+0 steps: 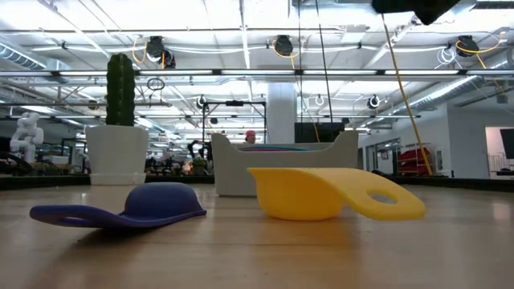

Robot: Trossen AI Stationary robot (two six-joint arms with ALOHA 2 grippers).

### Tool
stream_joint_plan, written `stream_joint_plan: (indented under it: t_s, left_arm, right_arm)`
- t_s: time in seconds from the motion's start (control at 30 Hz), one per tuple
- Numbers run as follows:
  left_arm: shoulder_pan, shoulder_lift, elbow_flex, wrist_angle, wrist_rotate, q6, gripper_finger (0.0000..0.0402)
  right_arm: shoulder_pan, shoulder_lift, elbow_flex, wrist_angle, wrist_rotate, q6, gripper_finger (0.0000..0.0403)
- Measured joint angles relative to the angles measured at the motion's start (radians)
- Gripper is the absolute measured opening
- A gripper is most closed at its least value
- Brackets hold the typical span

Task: Nest measuring cups in basket
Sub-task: Stack the yellow measuring cup into the light blue measuring cup

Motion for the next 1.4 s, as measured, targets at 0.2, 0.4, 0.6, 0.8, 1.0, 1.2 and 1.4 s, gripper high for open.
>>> stream_joint_plan:
  t_s: [0.2,0.4,0.6,0.8,1.0,1.2,1.4]
  left_arm:
    - [-0.012,0.125,0.136,-0.156,0.024,-0.019,0.0207]
    - [-0.013,0.240,0.189,-0.221,0.027,0.011,0.0207]
    - [-0.012,0.318,0.233,-0.269,0.077,0.024,0.0207]
    - [-0.003,0.376,0.286,-0.369,0.091,0.054,0.0207]
    - [0.038,0.419,0.299,-0.409,0.156,0.083,0.0207]
    - [0.084,0.443,0.296,-0.445,0.212,0.139,0.0207]
    - [0.120,0.467,0.294,-0.455,0.226,0.214,0.0207]
  right_arm:
    - [0.014,0.037,0.000,0.006,-0.038,0.142,0.0238]
    - [0.059,0.110,0.000,0.129,-0.036,0.180,0.0238]
    - [0.107,0.176,0.000,0.275,-0.038,0.153,0.0238]
    - [0.132,0.192,0.000,0.278,-0.037,0.197,0.0238]
    - [0.133,0.192,0.000,0.280,-0.035,0.202,0.0238]
    - [0.130,0.192,0.000,0.277,-0.035,0.202,0.0238]
    - [0.130,0.192,0.000,0.272,-0.036,0.200,0.0238]
